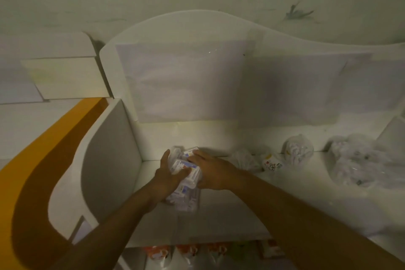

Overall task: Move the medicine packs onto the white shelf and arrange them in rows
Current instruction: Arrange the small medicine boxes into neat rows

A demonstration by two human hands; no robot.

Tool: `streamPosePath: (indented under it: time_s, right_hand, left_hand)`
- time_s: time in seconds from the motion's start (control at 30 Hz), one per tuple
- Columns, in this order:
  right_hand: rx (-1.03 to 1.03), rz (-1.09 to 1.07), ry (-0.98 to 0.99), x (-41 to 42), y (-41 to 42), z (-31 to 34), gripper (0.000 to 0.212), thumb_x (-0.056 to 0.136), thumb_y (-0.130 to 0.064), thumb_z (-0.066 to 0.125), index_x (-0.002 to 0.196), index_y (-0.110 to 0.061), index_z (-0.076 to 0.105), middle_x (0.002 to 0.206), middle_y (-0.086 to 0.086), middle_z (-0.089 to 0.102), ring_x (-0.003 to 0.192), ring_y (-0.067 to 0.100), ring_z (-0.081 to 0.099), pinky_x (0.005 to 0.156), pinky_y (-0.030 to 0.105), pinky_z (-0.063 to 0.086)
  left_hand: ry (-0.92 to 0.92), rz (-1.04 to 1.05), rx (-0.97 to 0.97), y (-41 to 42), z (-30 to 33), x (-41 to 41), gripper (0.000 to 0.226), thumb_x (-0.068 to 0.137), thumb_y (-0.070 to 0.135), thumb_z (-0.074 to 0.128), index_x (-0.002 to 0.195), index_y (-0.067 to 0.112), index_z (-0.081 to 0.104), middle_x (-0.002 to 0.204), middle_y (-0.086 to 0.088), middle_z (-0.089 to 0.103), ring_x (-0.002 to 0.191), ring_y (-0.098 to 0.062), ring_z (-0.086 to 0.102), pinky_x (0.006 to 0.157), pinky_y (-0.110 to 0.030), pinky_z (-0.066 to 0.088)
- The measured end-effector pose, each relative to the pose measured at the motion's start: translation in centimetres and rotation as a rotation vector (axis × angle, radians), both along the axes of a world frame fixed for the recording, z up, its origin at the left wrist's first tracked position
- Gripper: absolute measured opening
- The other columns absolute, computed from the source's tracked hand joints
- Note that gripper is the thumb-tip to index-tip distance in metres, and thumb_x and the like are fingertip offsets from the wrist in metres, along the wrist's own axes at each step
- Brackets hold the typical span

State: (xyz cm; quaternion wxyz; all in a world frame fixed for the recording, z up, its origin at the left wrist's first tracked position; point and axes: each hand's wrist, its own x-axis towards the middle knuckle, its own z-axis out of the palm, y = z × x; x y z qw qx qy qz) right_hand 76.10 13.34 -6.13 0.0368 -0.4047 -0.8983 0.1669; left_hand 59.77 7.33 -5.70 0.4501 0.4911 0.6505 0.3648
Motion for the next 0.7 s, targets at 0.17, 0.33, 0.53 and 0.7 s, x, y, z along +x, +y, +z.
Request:
streamPosePath:
  time_s: [0.17, 0.33, 0.53, 0.7]
  right_hand:
    - [0.012, -0.031, -0.031, 3.6, 0.2, 0.6, 0.084, 0.086, -0.046, 0.065, 0.153, -0.020, 0.020, 0.161, 0.003, 0.016, 0.145, 0.023, 0.024, 0.112, 0.047, 0.035]
    - [-0.004, -0.067, -0.067, 6.4, 0.1, 0.7, 0.086, 0.086, -0.048, 0.065, 0.153, -0.020, 0.018, 0.161, 0.002, 0.013, 0.146, 0.020, 0.022, 0.113, 0.042, 0.034]
    - [-0.039, -0.089, -0.098, 9.9, 0.3, 0.8, 0.087, 0.087, -0.047, 0.064, 0.154, -0.019, 0.015, 0.162, 0.002, 0.012, 0.149, 0.020, 0.014, 0.119, 0.040, 0.024]
    - [-0.079, -0.099, -0.105, 10.8, 0.4, 1.1, 0.111, 0.072, -0.052, 0.079, 0.154, -0.023, 0.010, 0.162, -0.002, 0.011, 0.148, 0.022, 0.017, 0.119, 0.043, 0.024]
  left_hand:
    - [0.053, -0.001, 0.035, 0.9, -0.6, 3.7, 0.086, 0.088, 0.035, 0.063, 0.150, 0.030, 0.004, 0.146, -0.009, 0.041, 0.118, -0.031, 0.056, 0.095, -0.047, 0.051]
    - [0.050, -0.011, 0.060, 1.6, -1.0, 6.8, 0.083, 0.087, 0.037, 0.064, 0.149, 0.030, 0.009, 0.146, -0.008, 0.042, 0.120, -0.029, 0.055, 0.091, -0.039, 0.052]
    - [0.075, -0.065, 0.061, 2.1, -2.1, 9.6, 0.094, 0.073, 0.065, 0.063, 0.144, 0.048, 0.004, 0.145, -0.008, 0.038, 0.122, -0.031, 0.052, 0.090, -0.044, 0.054]
    - [0.242, -0.144, 0.039, 2.8, -1.8, 9.6, 0.100, 0.067, 0.073, 0.056, 0.146, 0.040, 0.007, 0.146, -0.009, 0.037, 0.125, -0.029, 0.049, 0.098, -0.044, 0.049]
